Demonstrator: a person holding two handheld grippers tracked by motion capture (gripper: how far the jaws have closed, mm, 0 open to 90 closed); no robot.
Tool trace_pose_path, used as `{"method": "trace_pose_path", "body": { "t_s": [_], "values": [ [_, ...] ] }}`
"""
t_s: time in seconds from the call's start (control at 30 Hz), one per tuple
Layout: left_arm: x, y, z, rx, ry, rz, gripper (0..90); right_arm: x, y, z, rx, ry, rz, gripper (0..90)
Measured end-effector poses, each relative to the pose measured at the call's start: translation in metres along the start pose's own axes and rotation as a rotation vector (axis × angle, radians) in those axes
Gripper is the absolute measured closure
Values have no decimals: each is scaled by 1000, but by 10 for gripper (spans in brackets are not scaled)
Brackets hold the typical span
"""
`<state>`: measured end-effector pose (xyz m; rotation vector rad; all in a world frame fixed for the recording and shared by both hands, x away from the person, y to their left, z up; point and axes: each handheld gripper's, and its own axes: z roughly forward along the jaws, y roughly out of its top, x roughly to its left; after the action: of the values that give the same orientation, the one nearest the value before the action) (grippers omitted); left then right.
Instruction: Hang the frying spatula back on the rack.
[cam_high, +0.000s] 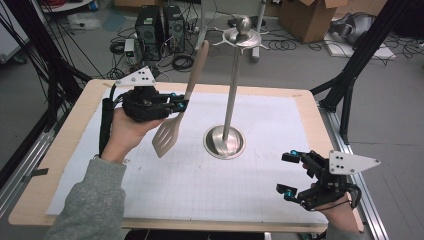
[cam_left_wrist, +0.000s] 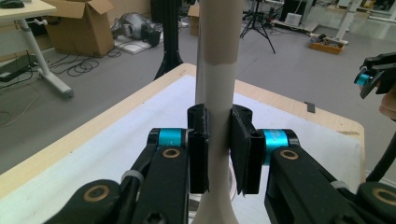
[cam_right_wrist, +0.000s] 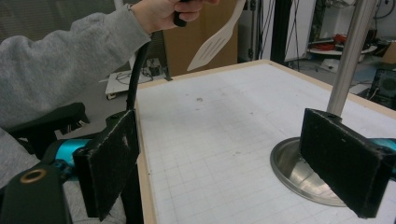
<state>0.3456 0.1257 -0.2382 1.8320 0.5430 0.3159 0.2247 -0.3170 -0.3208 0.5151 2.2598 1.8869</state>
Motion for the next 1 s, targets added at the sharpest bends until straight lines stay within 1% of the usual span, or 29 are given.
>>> {"method": "trace_pose_path", "body": {
  "t_s": [0.2, 0.27, 0.33, 0.53, 0.63, 0.67, 0.77, 0.83, 1.0],
  "values": [
    [1, 2, 4, 6, 1, -5, 777, 0, -1, 0, 4, 4, 3, 117],
    [1, 4, 5, 8, 1, -3, 778, -1, 0, 0, -4, 3, -9, 117],
    [1, 5, 6, 9, 1, -2, 778, 0, 0, -1, 1, 5, 0, 117],
    [1, 4, 9, 12, 5, -2, 777, 0, 0, -3, 3, 2, -4, 117],
    [0, 5, 10, 15, 7, 6, 777, 0, 0, -3, 2, 3, 1, 117],
    [0, 5, 11, 20, 8, 7, 777, -1, 1, -3, -2, 1, -10, 117],
    [1, 6, 10, 13, 5, 3, 777, 0, 1, -3, 2, 4, -5, 117],
    [0, 7, 11, 11, 6, 5, 778, -1, 1, -3, -2, 1, -12, 117],
    [0, 7, 14, 24, 9, 5, 777, 0, 1, -4, -3, 2, -2, 117]
  ]
}}
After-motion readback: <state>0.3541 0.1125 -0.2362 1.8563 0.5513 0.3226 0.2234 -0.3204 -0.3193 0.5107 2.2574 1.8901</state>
